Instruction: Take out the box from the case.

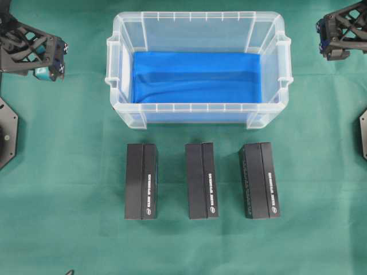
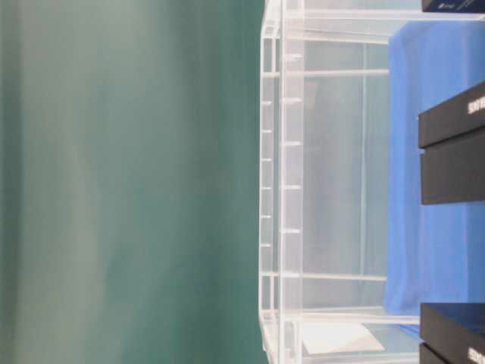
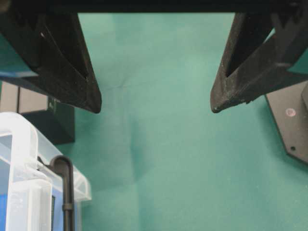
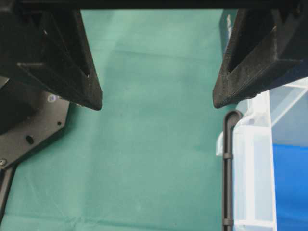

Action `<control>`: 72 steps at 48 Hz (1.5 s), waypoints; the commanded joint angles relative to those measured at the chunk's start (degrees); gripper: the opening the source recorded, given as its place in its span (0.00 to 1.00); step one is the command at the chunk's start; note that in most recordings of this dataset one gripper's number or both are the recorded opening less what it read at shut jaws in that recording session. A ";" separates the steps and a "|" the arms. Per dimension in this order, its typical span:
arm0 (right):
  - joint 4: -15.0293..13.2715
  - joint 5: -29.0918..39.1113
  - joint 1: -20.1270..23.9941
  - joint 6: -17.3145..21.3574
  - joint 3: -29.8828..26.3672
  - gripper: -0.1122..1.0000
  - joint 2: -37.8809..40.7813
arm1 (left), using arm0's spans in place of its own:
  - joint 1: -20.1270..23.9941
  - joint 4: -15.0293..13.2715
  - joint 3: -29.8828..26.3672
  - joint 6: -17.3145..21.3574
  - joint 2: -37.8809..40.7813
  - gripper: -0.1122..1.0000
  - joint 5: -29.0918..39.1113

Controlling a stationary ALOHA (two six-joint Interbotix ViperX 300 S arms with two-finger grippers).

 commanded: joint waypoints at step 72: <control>0.18 -0.18 -0.18 2.55 -0.44 0.91 -0.18 | -0.09 -0.09 -0.97 -0.26 -0.53 0.91 1.32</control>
